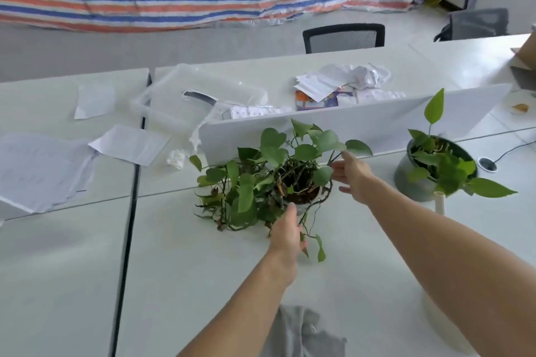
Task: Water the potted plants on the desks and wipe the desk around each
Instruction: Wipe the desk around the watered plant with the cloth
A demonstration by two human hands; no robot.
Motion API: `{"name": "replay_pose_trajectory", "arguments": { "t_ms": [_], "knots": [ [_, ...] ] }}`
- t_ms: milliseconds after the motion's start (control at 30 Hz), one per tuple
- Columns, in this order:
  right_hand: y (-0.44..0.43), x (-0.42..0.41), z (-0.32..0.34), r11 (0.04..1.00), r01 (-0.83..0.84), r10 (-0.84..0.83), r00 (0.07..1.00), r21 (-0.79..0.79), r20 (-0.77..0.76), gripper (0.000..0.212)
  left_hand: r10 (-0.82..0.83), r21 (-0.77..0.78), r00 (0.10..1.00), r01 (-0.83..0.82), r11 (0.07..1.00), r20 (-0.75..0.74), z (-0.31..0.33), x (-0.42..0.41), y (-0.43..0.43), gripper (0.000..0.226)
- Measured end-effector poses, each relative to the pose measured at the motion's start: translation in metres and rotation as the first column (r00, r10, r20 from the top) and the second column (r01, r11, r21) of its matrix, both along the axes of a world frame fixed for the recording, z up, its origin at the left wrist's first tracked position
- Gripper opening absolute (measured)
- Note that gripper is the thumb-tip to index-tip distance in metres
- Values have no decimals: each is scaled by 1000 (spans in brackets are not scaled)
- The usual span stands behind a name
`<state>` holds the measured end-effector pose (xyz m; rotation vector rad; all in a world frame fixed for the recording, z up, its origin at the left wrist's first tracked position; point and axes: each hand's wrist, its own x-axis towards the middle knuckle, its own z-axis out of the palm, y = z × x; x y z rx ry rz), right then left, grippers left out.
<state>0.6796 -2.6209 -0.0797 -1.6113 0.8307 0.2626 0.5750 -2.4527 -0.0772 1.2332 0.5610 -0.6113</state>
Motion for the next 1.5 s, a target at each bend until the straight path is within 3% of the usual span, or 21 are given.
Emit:
{"name": "replay_pose_trajectory", "arguments": {
  "t_ms": [133,300,467,633,867,933,1033,1100,1167,1233,1333,1400,1500],
  "knots": [
    [20,0,-17,979,-70,79,996,192,-39,64,35,-41,999,-35,999,-4,-5,8,6,57],
    [35,-39,-38,989,-3,3,1000,148,0,71,41,-26,999,-41,999,17,-13,11,28,65],
    [67,-91,-46,969,24,-21,1000,246,-16,57,32,48,997,-36,998,76,1,15,60,51],
    [112,-122,-50,948,8,-14,1000,319,15,35,-57,148,988,36,988,141,11,22,94,54],
    [141,-145,-41,939,-138,126,990,314,58,40,31,243,991,-62,968,129,6,22,134,59],
    [134,-153,-41,962,-242,232,968,128,92,46,147,385,961,-230,894,233,-2,7,142,47],
    [99,-174,-48,897,-322,358,931,-302,69,47,134,619,871,-436,653,473,-13,-46,144,27],
    [63,-196,-56,765,-364,409,912,-531,-36,39,-75,717,818,-452,531,571,-33,-96,137,26],
    [25,-219,-70,622,-423,464,877,-659,-125,38,-383,797,719,-404,448,580,-58,-147,122,32],
    [-8,-238,-87,485,-464,527,832,-741,-176,42,-679,889,574,-307,340,458,-86,-185,102,40],
    [-40,-256,-114,332,-426,591,789,-842,-166,46,-913,985,374,-116,126,161,-117,-207,69,54],
    [-53,-265,-126,280,-437,639,749,-855,-174,52,-940,999,342,-42,-22,-6,-130,-204,48,63],
    [-57,-273,-141,245,-393,674,726,-886,-135,60,-923,997,377,35,-75,-83,-141,-170,19,65]
  ]
}}
